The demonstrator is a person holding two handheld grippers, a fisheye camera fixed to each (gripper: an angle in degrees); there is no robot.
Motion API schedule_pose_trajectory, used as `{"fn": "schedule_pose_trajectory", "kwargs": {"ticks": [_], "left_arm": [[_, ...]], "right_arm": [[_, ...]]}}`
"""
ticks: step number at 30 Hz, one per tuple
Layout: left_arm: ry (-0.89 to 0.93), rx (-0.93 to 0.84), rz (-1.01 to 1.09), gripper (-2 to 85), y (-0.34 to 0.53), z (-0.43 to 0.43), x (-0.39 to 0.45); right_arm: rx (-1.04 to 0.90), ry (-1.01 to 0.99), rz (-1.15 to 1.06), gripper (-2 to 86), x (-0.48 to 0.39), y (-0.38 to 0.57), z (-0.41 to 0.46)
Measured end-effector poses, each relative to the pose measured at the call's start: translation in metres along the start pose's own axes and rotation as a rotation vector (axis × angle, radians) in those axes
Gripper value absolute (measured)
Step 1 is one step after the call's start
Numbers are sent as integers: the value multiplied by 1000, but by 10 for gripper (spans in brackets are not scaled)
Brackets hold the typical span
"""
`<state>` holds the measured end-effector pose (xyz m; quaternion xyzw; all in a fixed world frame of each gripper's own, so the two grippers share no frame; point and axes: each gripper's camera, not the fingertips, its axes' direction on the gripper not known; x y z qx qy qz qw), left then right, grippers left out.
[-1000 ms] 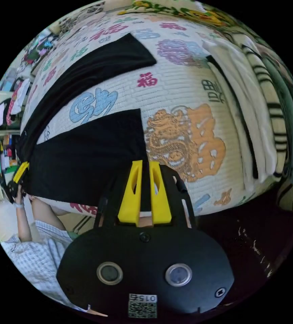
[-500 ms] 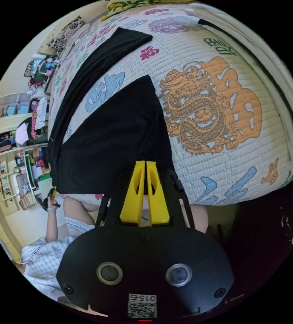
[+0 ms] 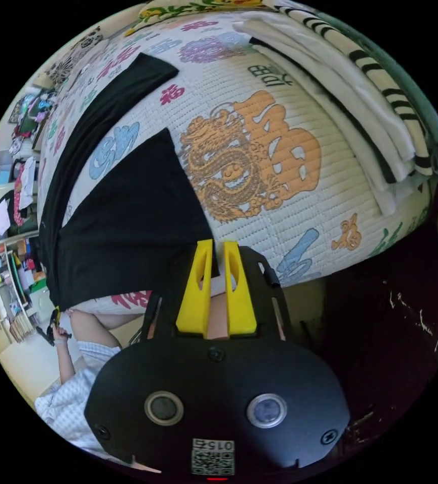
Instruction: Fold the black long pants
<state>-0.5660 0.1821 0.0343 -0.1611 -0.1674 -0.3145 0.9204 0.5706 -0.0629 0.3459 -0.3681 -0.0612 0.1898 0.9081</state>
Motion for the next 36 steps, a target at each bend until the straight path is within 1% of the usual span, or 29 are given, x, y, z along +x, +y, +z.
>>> {"fn": "schedule_pose_trajectory", "kwargs": {"ticks": [1,5,8,10,11,14,16,18,22,25,30,32,36], "left_arm": [[2,5,0,66,0,-6,-8],[2,27,3,75,4,-24,-30],[-3,51,-21,69,8,-33,-42],[64,41,-62,72,8,-28,-50],[83,38,-74,73,7,-26,-51],[137,28,-138,84,3,-13,-52],[162,-30,-154,82,-2,2,-50],[125,-87,-170,63,-4,14,-52],[122,-89,-173,46,-5,17,-61],[112,-100,-169,55,-7,15,-70],[208,-63,-188,73,0,3,-97],[234,-55,-184,78,3,1,-106],[271,-28,-228,79,8,-4,-129]], "right_arm": [[33,-4,20,53,8,3,-6],[77,-163,64,67,36,15,-14],[44,-181,27,68,35,26,0],[19,-249,26,61,36,32,13],[8,-275,34,34,36,36,21],[43,-250,64,6,37,47,28],[62,-244,88,1,40,53,27],[84,-214,94,-2,40,61,24],[102,-158,69,-4,37,78,23],[125,-150,89,-2,42,89,21],[182,-240,140,19,61,107,17],[191,-291,153,52,71,115,17],[173,-316,154,83,85,119,23]]}}
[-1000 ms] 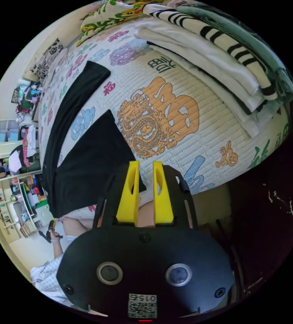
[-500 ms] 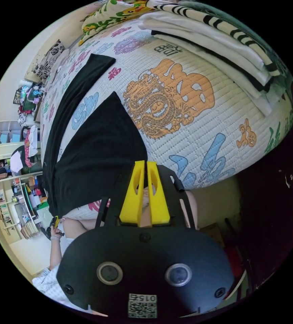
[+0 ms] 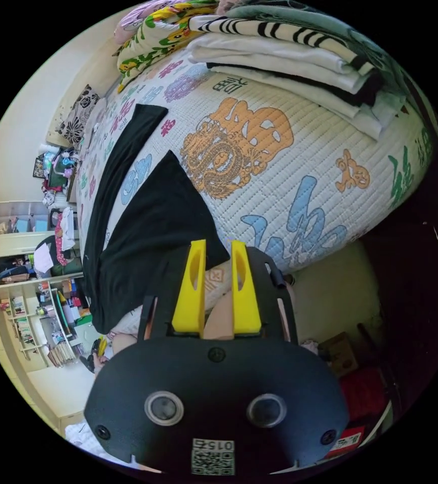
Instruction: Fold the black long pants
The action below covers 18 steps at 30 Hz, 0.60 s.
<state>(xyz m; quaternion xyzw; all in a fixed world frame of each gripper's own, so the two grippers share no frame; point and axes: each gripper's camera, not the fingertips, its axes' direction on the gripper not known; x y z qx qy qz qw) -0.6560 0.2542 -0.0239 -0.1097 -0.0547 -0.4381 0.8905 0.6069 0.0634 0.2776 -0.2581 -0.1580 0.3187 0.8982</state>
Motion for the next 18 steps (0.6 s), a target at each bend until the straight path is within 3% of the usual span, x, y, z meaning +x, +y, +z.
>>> {"fn": "schedule_pose_trajectory", "kwargs": {"ticks": [6,12,18], "left_arm": [[68,-55,-44,83,-7,16,-7],[101,-90,-147,75,-17,35,-10],[102,-90,3,9,-25,21,-3]], "right_arm": [[-103,-25,-26,77,6,-5,18],[-146,-43,-81,3,9,-13,16],[-206,36,-193,-8,3,-25,-4]]}}
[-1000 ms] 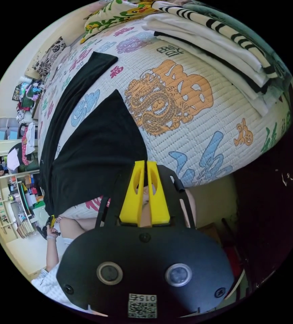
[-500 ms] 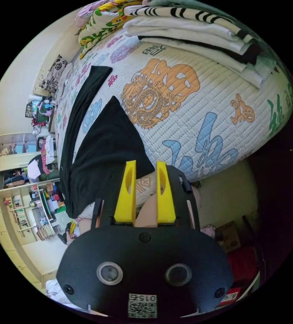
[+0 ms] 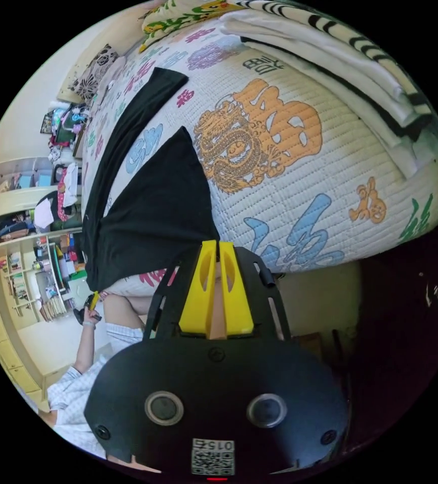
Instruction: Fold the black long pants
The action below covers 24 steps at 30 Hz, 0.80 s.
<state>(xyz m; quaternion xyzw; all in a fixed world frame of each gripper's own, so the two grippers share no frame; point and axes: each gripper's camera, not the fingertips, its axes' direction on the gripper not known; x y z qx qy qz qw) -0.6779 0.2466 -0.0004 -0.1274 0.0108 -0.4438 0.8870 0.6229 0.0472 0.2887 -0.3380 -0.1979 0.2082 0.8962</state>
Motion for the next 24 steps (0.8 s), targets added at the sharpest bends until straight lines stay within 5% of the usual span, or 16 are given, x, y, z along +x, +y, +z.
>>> {"fn": "schedule_pose_trajectory", "kwargs": {"ticks": [9,18,24], "left_arm": [[-19,13,77,6,18,-10,4],[-86,-32,75,70,18,6,8],[-61,99,108,80,15,-26,6]], "right_arm": [[-73,190,-63,-9,-15,-13,-5],[76,-18,64,7,13,7,-14],[210,-137,113,48,31,45,-34]]}}
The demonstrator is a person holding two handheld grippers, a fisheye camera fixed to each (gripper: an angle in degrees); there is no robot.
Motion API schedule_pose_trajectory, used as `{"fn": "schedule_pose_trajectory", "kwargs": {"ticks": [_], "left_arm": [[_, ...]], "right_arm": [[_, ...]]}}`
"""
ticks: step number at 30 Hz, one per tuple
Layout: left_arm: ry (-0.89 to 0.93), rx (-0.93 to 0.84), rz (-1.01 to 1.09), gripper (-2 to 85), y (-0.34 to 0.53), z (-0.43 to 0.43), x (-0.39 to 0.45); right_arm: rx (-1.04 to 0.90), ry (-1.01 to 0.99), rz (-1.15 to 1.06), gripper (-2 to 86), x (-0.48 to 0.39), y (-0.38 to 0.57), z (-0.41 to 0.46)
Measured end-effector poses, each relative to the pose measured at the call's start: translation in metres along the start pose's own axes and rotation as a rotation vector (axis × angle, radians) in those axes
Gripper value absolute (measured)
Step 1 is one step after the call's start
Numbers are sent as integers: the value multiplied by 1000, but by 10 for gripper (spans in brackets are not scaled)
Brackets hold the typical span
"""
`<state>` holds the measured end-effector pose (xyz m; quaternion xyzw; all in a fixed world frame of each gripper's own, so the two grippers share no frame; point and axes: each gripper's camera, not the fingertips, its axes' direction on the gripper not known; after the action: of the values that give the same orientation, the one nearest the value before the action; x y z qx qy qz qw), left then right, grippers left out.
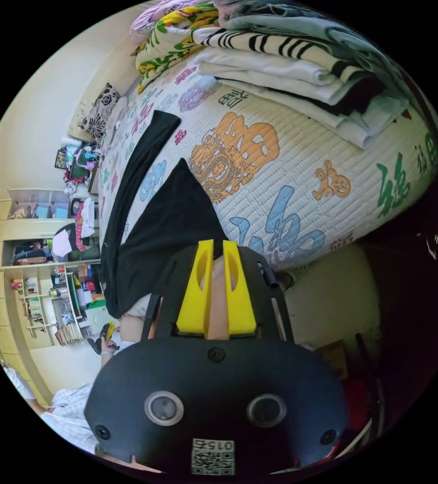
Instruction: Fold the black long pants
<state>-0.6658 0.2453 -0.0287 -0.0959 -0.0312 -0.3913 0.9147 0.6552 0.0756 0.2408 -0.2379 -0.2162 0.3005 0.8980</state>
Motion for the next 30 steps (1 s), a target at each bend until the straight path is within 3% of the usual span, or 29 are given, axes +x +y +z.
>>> {"fn": "schedule_pose_trajectory", "kwargs": {"ticks": [10,30], "left_arm": [[154,-40,-102,79,-33,48,13],[23,-82,40,69,-61,82,54]], "right_arm": [[-94,-10,15,62,-25,-2,43],[-107,48,98,37,-62,-54,76]]}}
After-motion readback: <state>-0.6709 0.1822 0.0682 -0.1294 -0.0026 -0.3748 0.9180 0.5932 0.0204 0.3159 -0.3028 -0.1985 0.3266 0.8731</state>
